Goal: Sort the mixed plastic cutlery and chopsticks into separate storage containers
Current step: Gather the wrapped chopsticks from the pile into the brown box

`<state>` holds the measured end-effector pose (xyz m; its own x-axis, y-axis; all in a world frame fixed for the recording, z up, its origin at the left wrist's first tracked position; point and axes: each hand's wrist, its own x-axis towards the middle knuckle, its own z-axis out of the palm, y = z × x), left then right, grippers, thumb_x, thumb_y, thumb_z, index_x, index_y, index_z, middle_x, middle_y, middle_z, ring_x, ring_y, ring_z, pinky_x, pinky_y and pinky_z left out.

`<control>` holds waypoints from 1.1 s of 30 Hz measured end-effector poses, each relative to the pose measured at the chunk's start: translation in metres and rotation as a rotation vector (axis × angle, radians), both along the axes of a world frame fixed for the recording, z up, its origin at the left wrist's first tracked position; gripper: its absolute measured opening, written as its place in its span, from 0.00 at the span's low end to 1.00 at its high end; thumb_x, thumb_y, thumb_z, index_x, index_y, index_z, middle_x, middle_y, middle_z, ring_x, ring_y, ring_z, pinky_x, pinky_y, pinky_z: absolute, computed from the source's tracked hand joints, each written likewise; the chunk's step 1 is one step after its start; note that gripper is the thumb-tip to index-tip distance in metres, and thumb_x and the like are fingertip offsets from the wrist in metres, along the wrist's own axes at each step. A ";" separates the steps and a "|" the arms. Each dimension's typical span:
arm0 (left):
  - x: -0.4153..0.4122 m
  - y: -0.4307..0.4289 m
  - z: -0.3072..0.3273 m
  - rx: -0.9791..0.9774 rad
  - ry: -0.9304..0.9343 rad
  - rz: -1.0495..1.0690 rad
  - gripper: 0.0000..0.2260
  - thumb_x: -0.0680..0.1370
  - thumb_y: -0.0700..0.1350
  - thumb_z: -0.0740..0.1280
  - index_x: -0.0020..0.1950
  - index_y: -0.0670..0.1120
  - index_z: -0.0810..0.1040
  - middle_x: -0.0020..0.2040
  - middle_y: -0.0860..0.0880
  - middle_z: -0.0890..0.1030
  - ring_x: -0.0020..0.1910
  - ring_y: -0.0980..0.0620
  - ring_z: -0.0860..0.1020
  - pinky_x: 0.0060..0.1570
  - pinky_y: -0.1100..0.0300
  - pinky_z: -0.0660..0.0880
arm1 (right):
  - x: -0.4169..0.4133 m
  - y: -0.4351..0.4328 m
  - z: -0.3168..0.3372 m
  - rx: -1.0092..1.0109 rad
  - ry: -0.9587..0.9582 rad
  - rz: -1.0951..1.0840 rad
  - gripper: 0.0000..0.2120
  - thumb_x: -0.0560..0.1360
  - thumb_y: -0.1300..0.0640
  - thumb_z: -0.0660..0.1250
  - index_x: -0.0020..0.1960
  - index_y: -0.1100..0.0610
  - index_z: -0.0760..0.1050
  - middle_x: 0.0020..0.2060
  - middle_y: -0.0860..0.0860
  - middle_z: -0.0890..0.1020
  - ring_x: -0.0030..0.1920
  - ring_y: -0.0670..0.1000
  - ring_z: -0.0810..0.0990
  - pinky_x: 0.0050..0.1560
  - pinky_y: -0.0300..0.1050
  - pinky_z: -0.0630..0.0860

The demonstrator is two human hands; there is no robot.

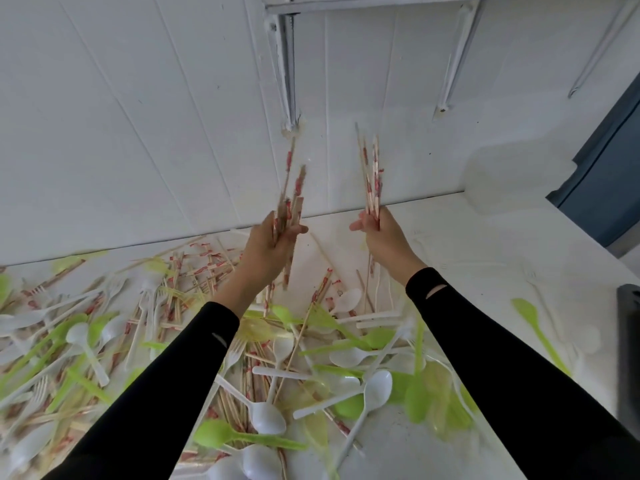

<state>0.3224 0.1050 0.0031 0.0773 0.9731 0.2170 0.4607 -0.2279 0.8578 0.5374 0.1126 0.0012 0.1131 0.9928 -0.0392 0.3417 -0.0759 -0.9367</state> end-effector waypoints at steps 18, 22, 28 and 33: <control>-0.003 -0.061 -0.055 -0.097 -0.128 0.137 0.03 0.81 0.50 0.65 0.49 0.52 0.76 0.46 0.48 0.83 0.40 0.55 0.81 0.40 0.54 0.77 | 0.007 -0.076 0.008 0.180 0.099 -0.070 0.18 0.82 0.46 0.60 0.44 0.60 0.73 0.32 0.53 0.73 0.31 0.46 0.73 0.35 0.34 0.70; 0.002 -0.058 -0.032 -0.005 -0.162 0.213 0.09 0.82 0.50 0.63 0.54 0.45 0.77 0.40 0.55 0.80 0.31 0.64 0.76 0.31 0.68 0.72 | 0.014 -0.076 0.013 0.082 0.078 -0.007 0.21 0.83 0.46 0.55 0.46 0.58 0.78 0.52 0.63 0.82 0.55 0.53 0.79 0.40 0.23 0.68; 0.020 -0.059 0.006 0.150 -0.219 0.190 0.12 0.79 0.52 0.69 0.42 0.46 0.74 0.31 0.53 0.71 0.30 0.55 0.70 0.32 0.63 0.68 | 0.013 -0.076 0.029 0.068 0.113 0.029 0.21 0.85 0.46 0.51 0.49 0.58 0.77 0.43 0.52 0.87 0.55 0.52 0.81 0.56 0.40 0.74; 0.044 -0.074 0.015 0.122 -0.257 0.009 0.07 0.81 0.51 0.66 0.46 0.49 0.76 0.31 0.53 0.78 0.31 0.55 0.77 0.35 0.58 0.76 | 0.006 -0.082 0.047 0.258 0.204 -0.081 0.18 0.85 0.48 0.52 0.44 0.57 0.71 0.23 0.47 0.77 0.35 0.51 0.84 0.48 0.46 0.77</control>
<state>0.3662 0.0308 0.0185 -0.0043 0.9389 0.3442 0.2341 -0.3337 0.9132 0.5435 0.0302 0.0485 0.2082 0.9609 0.1823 0.1478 0.1533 -0.9771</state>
